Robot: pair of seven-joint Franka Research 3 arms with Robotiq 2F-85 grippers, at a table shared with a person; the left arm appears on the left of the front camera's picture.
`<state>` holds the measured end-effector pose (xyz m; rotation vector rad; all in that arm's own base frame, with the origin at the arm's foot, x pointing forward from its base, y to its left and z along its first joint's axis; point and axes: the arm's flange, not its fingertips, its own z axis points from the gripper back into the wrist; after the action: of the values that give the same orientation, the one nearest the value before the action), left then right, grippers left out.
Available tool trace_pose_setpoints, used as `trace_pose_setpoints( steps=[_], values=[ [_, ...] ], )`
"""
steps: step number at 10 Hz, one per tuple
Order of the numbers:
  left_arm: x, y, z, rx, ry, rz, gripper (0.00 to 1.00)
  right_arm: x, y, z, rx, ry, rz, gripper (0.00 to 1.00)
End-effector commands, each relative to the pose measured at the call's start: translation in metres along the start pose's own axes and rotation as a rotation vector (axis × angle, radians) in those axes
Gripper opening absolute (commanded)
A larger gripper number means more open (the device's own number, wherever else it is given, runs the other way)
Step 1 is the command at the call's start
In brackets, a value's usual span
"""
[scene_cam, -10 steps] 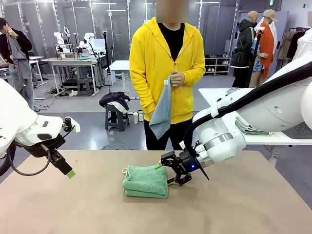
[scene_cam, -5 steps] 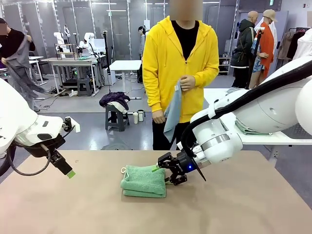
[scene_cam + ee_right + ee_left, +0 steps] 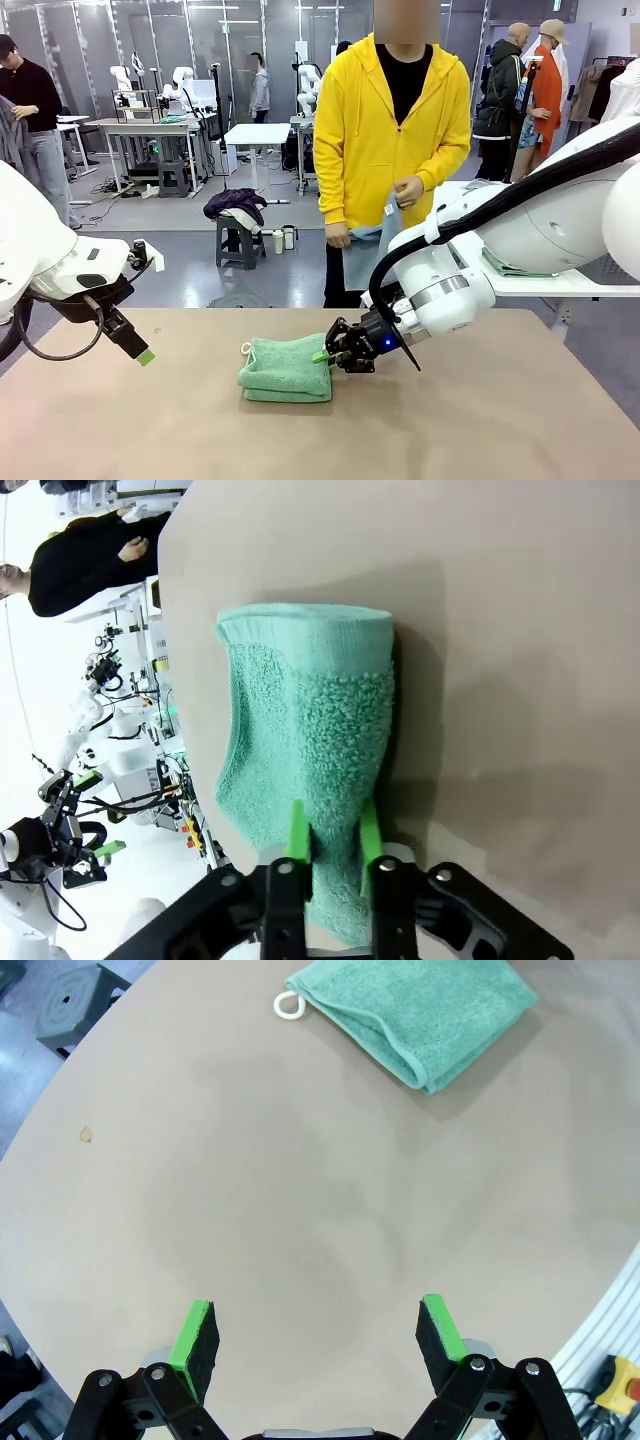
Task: Fold the towels and place them in the basket.
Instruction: Place the folded Towel with hook on the right side of the table.
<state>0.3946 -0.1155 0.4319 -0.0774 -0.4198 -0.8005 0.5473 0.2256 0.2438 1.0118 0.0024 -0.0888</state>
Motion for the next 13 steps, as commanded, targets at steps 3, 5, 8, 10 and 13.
trace_pose_setpoints(
  steps=[3, 5, 8, 10, 13],
  values=[
    [0.002, -0.001, -0.001, 0.014, -0.003, 0.011, 1.00, -0.001, 0.002, 0.000, 0.000, -0.026, 0.014, 0.00],
    [0.002, -0.001, -0.001, 0.014, -0.003, 0.011, 1.00, -0.002, 0.003, -0.006, 0.011, -0.014, 0.014, 0.00],
    [0.002, -0.001, -0.001, 0.014, -0.003, 0.011, 1.00, 0.000, 0.001, 0.001, -0.002, -0.004, 0.002, 0.00],
    [0.002, -0.001, -0.001, 0.014, -0.003, 0.011, 1.00, 0.000, 0.001, 0.001, -0.002, -0.004, 0.002, 0.00],
    [0.002, -0.001, -0.001, 0.014, -0.003, 0.011, 1.00, 0.004, -0.013, 0.064, -0.048, -0.015, 0.000, 0.05]
  ],
)
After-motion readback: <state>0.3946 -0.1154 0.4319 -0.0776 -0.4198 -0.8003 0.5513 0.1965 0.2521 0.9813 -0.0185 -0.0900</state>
